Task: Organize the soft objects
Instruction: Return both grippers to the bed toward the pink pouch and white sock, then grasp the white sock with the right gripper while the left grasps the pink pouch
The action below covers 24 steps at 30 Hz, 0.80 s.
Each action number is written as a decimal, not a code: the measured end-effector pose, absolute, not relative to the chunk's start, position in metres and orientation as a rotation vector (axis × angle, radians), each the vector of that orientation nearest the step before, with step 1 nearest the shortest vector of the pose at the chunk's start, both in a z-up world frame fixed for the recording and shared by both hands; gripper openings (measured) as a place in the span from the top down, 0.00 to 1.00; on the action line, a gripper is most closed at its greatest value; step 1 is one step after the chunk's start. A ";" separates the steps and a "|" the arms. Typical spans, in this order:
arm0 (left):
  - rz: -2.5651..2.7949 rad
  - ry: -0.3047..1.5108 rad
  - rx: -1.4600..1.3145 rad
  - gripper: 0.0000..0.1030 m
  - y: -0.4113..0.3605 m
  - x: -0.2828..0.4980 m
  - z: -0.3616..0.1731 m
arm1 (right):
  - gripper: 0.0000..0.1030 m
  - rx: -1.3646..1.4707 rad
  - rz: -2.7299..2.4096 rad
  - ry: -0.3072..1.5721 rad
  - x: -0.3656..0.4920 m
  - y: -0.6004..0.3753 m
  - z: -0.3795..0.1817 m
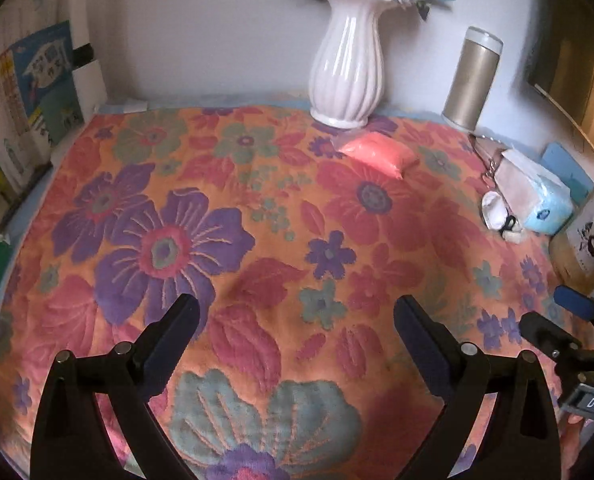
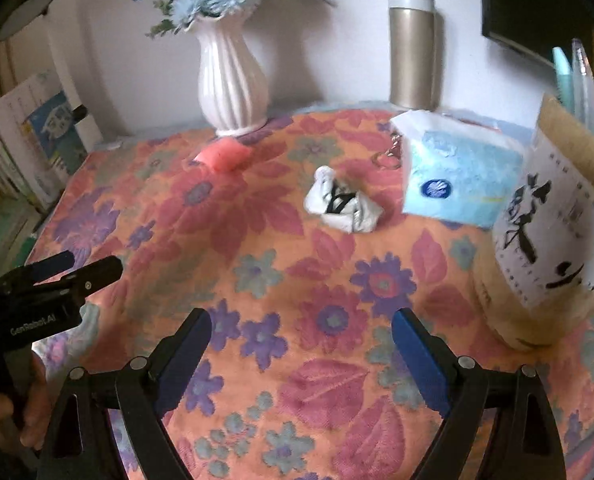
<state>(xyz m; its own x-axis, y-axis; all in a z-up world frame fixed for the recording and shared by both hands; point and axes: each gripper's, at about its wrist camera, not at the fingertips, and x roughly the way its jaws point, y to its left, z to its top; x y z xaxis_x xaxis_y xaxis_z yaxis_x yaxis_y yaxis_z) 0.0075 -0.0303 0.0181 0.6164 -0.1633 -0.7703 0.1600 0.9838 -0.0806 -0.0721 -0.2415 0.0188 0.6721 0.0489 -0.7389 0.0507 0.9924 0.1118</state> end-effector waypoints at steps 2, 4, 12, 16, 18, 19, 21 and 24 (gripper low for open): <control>-0.189 0.908 -0.013 0.05 -0.029 0.009 0.015 | 0.12 0.142 -0.023 0.834 -0.071 -0.246 0.017; -0.197 0.922 -0.024 0.05 -0.029 0.011 0.014 | 0.12 0.150 -0.024 0.850 -0.070 -0.247 0.015; -0.276 0.957 -0.131 0.05 -0.023 0.011 0.038 | 0.12 0.195 -0.037 0.930 -0.060 -0.256 0.030; -0.328 0.927 -0.135 0.05 -0.041 0.037 0.075 | 0.12 0.235 -0.035 0.929 -0.033 -0.262 0.044; -0.340 0.931 -0.139 0.05 -0.055 0.064 0.075 | 0.12 0.215 -0.068 0.941 -0.014 -0.262 0.041; -0.347 0.936 -0.144 0.05 -0.060 0.074 0.072 | 0.12 0.215 -0.082 0.938 -0.006 -0.263 0.038; -0.354 0.959 -0.168 0.06 -0.072 0.097 0.060 | 0.14 0.202 -0.125 0.902 0.004 -0.266 0.033; -0.339 0.993 -0.186 0.06 -0.090 0.130 0.036 | 0.14 0.188 -0.130 0.910 0.016 -0.268 0.021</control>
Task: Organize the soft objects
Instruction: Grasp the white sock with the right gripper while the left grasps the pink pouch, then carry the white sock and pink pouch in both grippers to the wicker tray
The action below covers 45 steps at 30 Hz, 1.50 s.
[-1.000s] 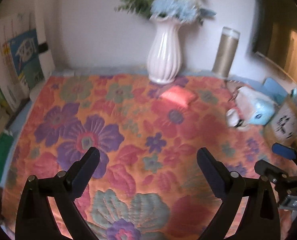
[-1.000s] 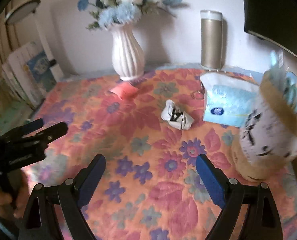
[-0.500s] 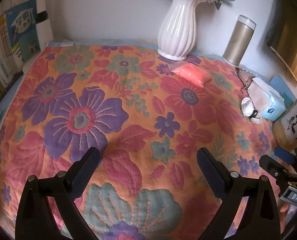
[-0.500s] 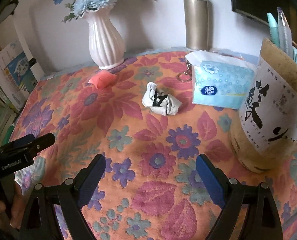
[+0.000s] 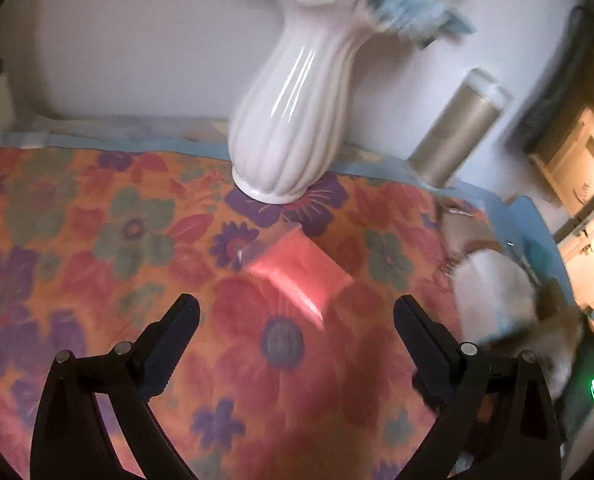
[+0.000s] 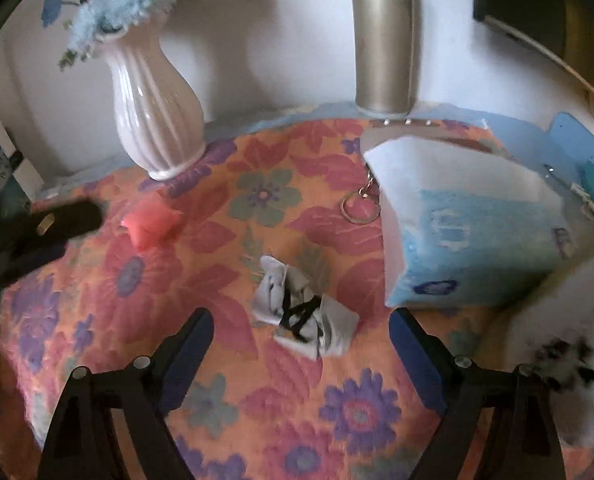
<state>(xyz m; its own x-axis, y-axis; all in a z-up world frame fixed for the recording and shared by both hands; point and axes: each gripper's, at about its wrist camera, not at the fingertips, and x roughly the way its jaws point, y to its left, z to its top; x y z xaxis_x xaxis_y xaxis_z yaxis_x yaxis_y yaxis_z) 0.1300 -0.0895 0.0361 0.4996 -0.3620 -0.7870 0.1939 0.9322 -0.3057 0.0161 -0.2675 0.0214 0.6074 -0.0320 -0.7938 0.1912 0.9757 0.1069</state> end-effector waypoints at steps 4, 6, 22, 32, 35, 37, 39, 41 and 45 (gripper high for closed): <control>-0.326 1.045 -0.240 0.07 -0.098 0.156 0.013 | 0.14 0.201 -0.122 0.896 0.023 -0.272 0.017; -0.308 1.003 -0.202 0.12 -0.104 0.157 0.014 | 0.18 0.196 -0.130 0.890 0.022 -0.270 0.016; -0.356 0.981 -0.126 0.54 -0.074 0.076 0.025 | 0.52 0.301 0.022 0.857 -0.024 -0.259 0.018; -0.387 0.925 -0.042 0.54 -0.048 -0.011 0.028 | 0.22 0.246 0.140 0.919 -0.082 -0.217 0.017; -0.393 0.917 -0.057 0.54 -0.041 -0.017 0.019 | 0.22 0.209 0.140 0.923 -0.095 -0.217 0.013; -0.405 0.896 -0.066 0.54 -0.039 -0.017 0.021 | 0.21 0.203 0.142 0.939 -0.098 -0.220 0.009; -0.418 0.883 -0.076 0.54 -0.038 -0.017 0.023 | 0.20 0.201 0.139 0.935 -0.097 -0.219 0.009; -0.409 0.897 -0.075 0.54 -0.038 -0.016 0.021 | 0.20 0.203 0.134 0.926 -0.093 -0.217 0.011; -0.395 0.885 -0.062 0.54 -0.040 -0.018 0.022 | 0.37 0.183 0.053 0.908 -0.081 -0.211 0.008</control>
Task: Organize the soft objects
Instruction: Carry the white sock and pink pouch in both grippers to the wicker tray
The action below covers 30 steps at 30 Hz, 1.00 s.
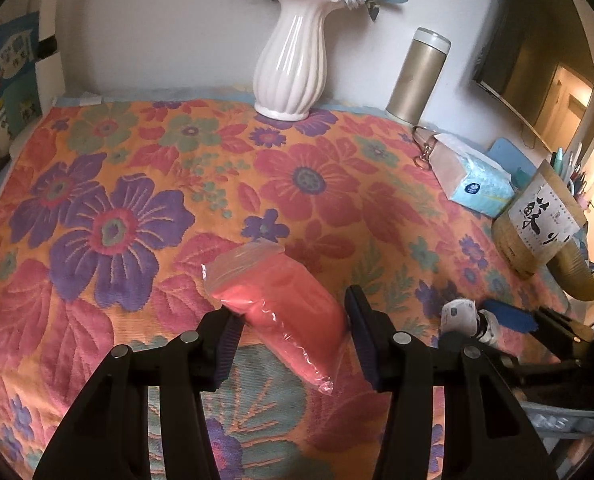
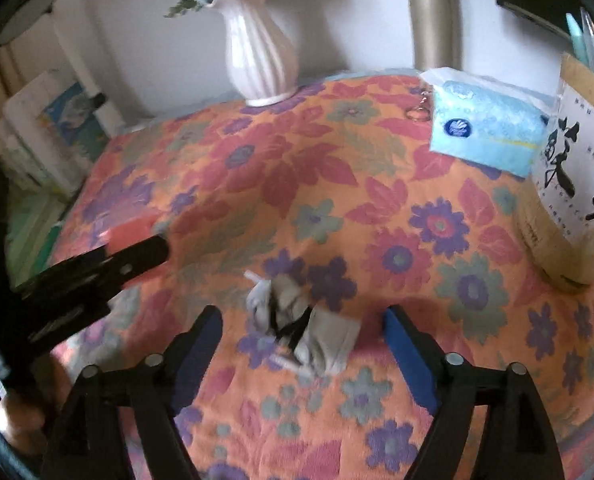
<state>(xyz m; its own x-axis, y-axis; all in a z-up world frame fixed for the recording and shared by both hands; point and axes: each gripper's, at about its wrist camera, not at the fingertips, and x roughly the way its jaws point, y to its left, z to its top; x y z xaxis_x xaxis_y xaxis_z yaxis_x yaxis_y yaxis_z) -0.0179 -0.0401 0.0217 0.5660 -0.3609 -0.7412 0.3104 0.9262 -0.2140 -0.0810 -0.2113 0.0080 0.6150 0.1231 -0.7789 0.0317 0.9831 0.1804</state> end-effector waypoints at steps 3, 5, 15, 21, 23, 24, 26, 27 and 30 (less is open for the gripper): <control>-0.392 0.875 -0.039 0.54 -0.044 -0.022 0.023 | 0.54 0.101 0.033 0.890 -0.083 -0.204 0.008; -0.399 0.867 -0.016 0.54 -0.048 -0.025 0.025 | 0.55 0.116 0.053 0.882 -0.091 -0.207 0.008; -0.607 0.850 0.023 0.54 -0.114 -0.076 0.046 | 0.56 0.230 0.000 0.838 -0.162 -0.277 0.024; -0.821 0.805 0.099 0.54 -0.198 -0.116 0.080 | 0.56 0.319 -0.097 0.747 -0.217 -0.340 0.055; -0.893 0.778 0.129 0.54 -0.230 -0.129 0.095 | 0.56 0.344 -0.127 0.703 -0.235 -0.362 0.067; -0.920 0.764 0.145 0.54 -0.245 -0.135 0.102 | 0.56 0.353 -0.143 0.683 -0.243 -0.371 0.073; -0.972 0.745 0.162 0.54 -0.272 -0.142 0.114 | 0.57 0.382 -0.181 0.637 -0.259 -0.395 0.085; -0.998 0.736 0.166 0.54 -0.286 -0.144 0.120 | 0.57 0.398 -0.200 0.617 -0.265 -0.406 0.089; -1.043 0.714 0.171 0.54 -0.321 -0.143 0.135 | 0.56 0.433 -0.273 0.566 -0.278 -0.443 0.099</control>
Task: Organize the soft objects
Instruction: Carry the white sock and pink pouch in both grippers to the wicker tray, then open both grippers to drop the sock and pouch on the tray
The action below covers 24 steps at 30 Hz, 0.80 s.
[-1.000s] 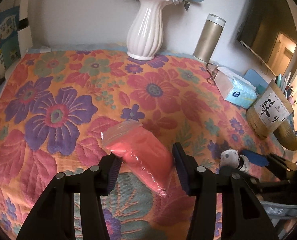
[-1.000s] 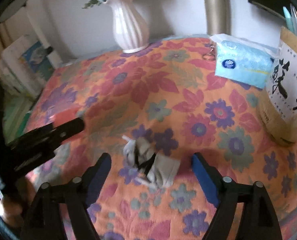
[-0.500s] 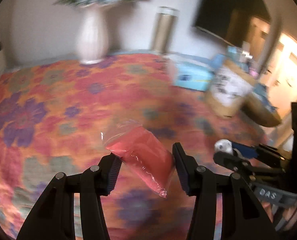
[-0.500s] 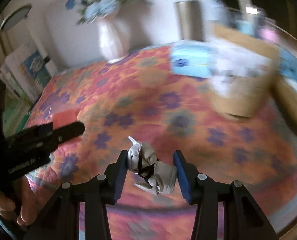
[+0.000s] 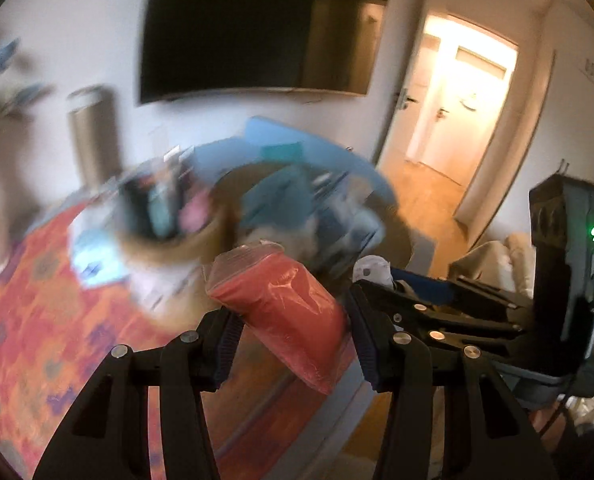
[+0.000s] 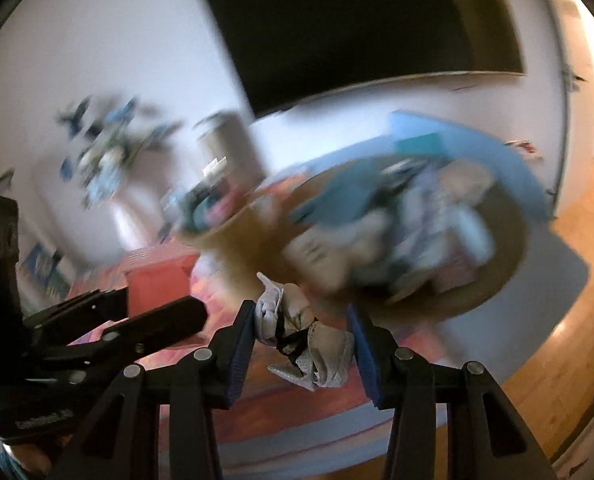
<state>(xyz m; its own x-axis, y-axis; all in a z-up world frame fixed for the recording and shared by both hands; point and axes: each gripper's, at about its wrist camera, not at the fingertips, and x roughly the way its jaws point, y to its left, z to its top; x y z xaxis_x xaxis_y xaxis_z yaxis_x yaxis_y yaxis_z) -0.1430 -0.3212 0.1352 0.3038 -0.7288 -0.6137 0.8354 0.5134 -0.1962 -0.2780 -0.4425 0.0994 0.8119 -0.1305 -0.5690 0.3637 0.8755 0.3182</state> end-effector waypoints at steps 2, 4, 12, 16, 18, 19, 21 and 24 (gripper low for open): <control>-1.058 0.695 0.175 0.54 -0.347 -0.140 0.143 | 0.56 0.467 -0.323 0.542 -0.285 -0.469 0.102; -1.066 0.687 0.176 0.54 -0.368 -0.137 0.147 | 0.56 0.512 -0.350 0.517 -0.291 -0.494 0.104; -1.058 0.711 0.191 0.54 -0.425 -0.119 0.135 | 0.56 0.656 -0.383 0.457 -0.291 -0.557 0.100; -1.039 0.721 0.222 0.54 -0.436 -0.116 0.123 | 0.54 0.746 -0.359 0.455 -0.286 -0.570 0.087; -1.043 0.721 0.224 0.48 -0.436 -0.116 0.119 | 0.45 0.784 -0.358 0.450 -0.285 -0.575 0.081; -1.053 0.726 0.223 0.41 -0.439 -0.117 0.117 | 0.33 0.792 -0.363 0.453 -0.285 -0.576 0.079; -1.040 0.721 0.217 0.16 -0.436 -0.118 0.117 | 0.25 0.819 -0.361 0.440 -0.287 -0.578 0.077; -1.057 0.721 0.194 0.16 -0.428 -0.117 0.120 | 0.25 0.811 -0.384 0.421 -0.294 -0.581 0.080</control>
<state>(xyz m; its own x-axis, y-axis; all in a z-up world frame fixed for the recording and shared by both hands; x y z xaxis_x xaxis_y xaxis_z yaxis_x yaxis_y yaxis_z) -0.1170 -0.4282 0.1198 0.2898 -0.7249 -0.6249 0.8461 0.4992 -0.1867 -0.2942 -0.5808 0.0797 0.8505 -0.1668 -0.4988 0.4813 0.6291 0.6104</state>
